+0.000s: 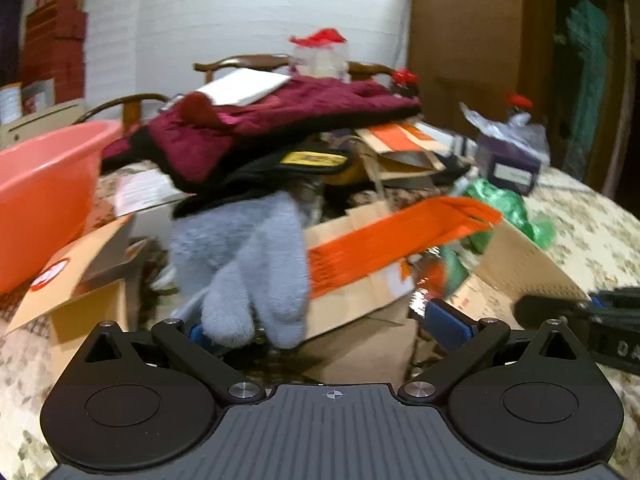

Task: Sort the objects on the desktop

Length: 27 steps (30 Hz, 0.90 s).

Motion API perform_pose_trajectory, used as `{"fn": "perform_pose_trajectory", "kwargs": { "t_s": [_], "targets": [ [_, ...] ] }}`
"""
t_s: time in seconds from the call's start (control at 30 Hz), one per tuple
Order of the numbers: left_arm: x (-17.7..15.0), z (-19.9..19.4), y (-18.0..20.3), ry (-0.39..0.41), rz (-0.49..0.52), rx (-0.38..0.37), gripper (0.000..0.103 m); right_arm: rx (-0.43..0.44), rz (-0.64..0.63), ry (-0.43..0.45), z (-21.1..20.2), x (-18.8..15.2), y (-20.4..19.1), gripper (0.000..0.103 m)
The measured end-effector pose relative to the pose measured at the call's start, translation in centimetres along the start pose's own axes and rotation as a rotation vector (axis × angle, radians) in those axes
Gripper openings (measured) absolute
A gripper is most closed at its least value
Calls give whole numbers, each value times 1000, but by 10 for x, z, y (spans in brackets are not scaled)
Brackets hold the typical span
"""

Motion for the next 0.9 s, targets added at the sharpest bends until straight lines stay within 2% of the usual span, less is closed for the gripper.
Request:
{"fn": "perform_pose_trajectory", "kwargs": {
  "t_s": [0.27, 0.5, 0.63, 0.9],
  "targets": [
    [3, -3, -12, -2, -54, 27, 103, -22, 22, 15, -10, -1, -1, 10],
    [18, -16, -41, 59, -99, 123, 103, -67, 28, 77, -28, 10, 3, 8],
    [19, -15, -54, 44, -132, 142, 103, -45, 17, 79, -27, 10, -1, 8],
    [24, -29, -50, 106, -90, 168, 103, -39, 34, 67, -19, 2, 6, 7]
  ]
}}
Point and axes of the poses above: each gripper's, at about its wrist camera, not at the fingertips, and z roughly the way its jaws point, y to its right, x to its top, the point moved 6 cm from there along z, roughly the way its jaws point, and after that the axes turned 13 degrees about -z, right-handed, at the moved point
